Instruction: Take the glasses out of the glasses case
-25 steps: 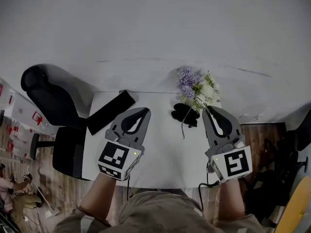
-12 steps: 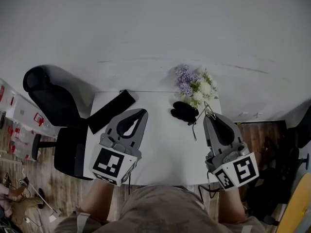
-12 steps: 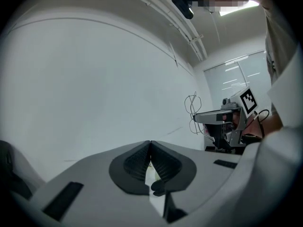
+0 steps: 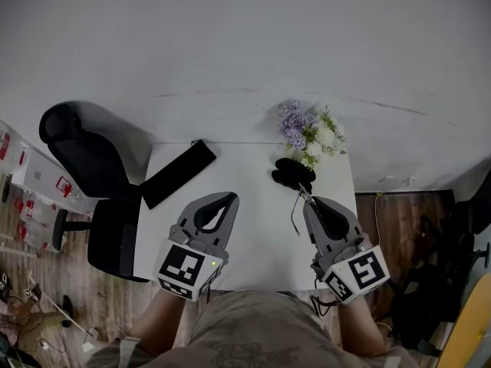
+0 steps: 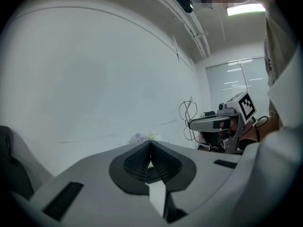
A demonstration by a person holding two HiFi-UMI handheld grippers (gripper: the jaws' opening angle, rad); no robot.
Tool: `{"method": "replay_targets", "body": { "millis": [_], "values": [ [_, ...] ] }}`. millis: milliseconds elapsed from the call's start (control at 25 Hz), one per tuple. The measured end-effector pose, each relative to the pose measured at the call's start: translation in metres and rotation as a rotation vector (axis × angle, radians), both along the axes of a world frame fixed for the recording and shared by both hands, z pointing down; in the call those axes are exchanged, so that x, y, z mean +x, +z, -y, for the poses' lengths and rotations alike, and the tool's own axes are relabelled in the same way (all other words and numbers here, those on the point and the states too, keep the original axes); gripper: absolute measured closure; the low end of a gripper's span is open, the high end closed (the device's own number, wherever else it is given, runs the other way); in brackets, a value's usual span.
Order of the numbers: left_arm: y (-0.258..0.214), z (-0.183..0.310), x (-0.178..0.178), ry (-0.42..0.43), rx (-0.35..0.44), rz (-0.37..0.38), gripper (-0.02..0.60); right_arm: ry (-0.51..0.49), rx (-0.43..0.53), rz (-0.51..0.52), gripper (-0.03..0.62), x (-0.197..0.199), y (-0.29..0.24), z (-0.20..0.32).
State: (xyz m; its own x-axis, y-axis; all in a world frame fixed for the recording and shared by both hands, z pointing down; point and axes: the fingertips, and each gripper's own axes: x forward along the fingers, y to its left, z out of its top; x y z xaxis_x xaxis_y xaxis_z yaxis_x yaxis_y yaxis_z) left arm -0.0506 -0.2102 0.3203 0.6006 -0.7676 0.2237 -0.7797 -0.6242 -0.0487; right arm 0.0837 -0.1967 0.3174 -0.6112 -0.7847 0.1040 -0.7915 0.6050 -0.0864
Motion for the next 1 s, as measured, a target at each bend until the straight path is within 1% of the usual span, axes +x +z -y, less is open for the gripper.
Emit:
{"method": "replay_targets", "body": {
  "millis": [240,1000],
  "values": [
    [0.015,-0.005,0.004,0.004,-0.037,0.008,0.565,-0.011,-0.036,-0.003,0.539,-0.003,0.016,-0.003],
    [0.017,0.002,0.003,-0.003,-0.042,0.022,0.565,-0.014,-0.05,-0.006,0.539,0.003,0.02,0.0]
  ]
}}
